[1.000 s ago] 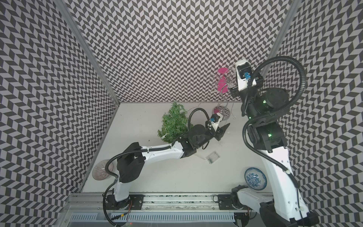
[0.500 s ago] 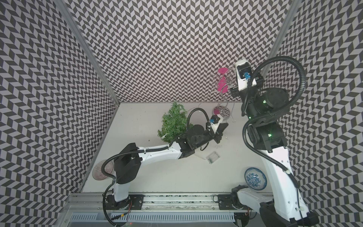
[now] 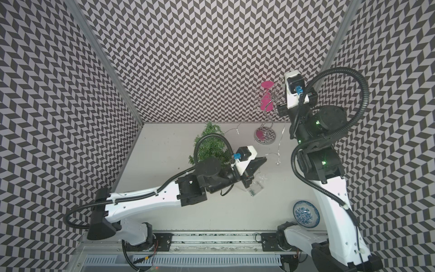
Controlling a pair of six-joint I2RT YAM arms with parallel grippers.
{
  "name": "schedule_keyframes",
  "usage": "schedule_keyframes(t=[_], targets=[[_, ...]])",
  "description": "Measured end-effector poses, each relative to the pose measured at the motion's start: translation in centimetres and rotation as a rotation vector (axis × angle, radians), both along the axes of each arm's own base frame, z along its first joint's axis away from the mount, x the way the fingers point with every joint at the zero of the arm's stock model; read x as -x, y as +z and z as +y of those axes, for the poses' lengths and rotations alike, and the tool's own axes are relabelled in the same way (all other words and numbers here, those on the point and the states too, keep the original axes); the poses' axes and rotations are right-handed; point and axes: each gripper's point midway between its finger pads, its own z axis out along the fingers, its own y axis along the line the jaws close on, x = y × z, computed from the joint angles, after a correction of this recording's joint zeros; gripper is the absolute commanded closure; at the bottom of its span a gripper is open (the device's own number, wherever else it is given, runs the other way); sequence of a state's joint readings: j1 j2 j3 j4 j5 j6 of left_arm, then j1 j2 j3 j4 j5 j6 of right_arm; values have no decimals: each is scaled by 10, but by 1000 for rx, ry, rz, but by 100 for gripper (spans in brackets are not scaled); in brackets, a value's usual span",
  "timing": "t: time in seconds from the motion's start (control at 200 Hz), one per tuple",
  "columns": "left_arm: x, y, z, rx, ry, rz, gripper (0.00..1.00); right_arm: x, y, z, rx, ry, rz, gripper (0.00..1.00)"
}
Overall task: Wrap string light around the christmas tree
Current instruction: Wrap the light string around the Christmas tree.
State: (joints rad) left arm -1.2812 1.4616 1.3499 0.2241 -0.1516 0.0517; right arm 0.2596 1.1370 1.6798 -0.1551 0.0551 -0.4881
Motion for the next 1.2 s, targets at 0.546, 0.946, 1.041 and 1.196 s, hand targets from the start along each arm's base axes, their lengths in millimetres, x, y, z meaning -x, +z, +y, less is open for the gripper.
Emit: schedule_keyframes(t=[0.546, 0.946, 1.041, 1.196], targets=[[-14, 40, 150, -117, 359, -94, 99, 23, -48, 28, -84, 245, 178, 99], [-52, 100, 253, -106, 651, -191, 99, 53, -65, 48, -127, 409, 272, 100], [-49, 116, 268, -83, 673, -216, 98, 69, -51, 52, -129, 464, 240, 100], [-53, 121, 280, -109, 715, -250, 98, 95, -35, 62, -128, 577, 204, 100]])
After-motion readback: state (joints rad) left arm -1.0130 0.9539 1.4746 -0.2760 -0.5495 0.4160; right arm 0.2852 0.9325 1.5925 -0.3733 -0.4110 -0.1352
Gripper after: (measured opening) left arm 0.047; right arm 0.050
